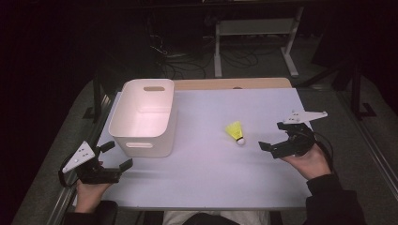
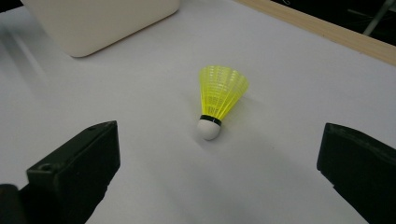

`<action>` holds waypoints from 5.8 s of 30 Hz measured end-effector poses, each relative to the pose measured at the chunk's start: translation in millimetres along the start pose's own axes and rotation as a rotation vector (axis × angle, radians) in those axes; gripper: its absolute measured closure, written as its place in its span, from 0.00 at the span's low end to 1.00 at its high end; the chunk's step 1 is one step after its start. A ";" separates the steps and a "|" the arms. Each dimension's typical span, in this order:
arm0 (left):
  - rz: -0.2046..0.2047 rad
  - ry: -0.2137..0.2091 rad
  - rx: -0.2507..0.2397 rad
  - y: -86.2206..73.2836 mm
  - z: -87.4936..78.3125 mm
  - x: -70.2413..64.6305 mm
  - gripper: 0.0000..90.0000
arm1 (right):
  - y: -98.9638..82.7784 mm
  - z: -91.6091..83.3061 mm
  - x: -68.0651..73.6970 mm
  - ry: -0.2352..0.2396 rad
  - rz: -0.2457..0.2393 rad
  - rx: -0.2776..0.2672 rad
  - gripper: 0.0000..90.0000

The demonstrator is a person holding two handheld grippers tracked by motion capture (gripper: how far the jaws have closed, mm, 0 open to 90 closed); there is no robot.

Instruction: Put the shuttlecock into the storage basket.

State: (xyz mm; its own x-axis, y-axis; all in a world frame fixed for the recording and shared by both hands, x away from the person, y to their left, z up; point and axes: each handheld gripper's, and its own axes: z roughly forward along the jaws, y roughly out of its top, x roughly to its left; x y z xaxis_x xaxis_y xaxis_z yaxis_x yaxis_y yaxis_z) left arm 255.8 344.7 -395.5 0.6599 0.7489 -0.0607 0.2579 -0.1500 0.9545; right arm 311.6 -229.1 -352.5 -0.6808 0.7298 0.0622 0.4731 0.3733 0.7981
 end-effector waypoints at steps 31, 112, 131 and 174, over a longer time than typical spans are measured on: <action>0.002 -0.003 0.002 0.0 -0.1 -0.1 0.00 | 29.7 21.1 6.3 0.041 -0.047 0.088 0.00; 0.003 -0.008 0.006 -0.1 0.1 -0.4 0.00 | 36.2 91.4 -14.6 0.045 -0.046 0.231 0.00; 0.004 -0.008 0.006 -0.1 0.2 -0.2 0.00 | 29.7 110.6 -24.1 0.070 0.001 0.267 0.00; 0.004 -0.011 0.007 -0.2 0.2 -0.4 0.00 | 2.8 135.1 -26.0 0.116 0.059 0.295 0.12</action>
State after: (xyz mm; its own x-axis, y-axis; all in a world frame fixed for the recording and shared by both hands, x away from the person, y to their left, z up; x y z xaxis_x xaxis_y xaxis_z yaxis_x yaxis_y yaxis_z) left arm 255.6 344.3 -395.7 0.6686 0.7412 -0.0599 0.2602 -0.1577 0.9526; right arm 406.2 -169.7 -432.8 -0.6990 0.6909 0.1847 0.6435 0.4948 0.5840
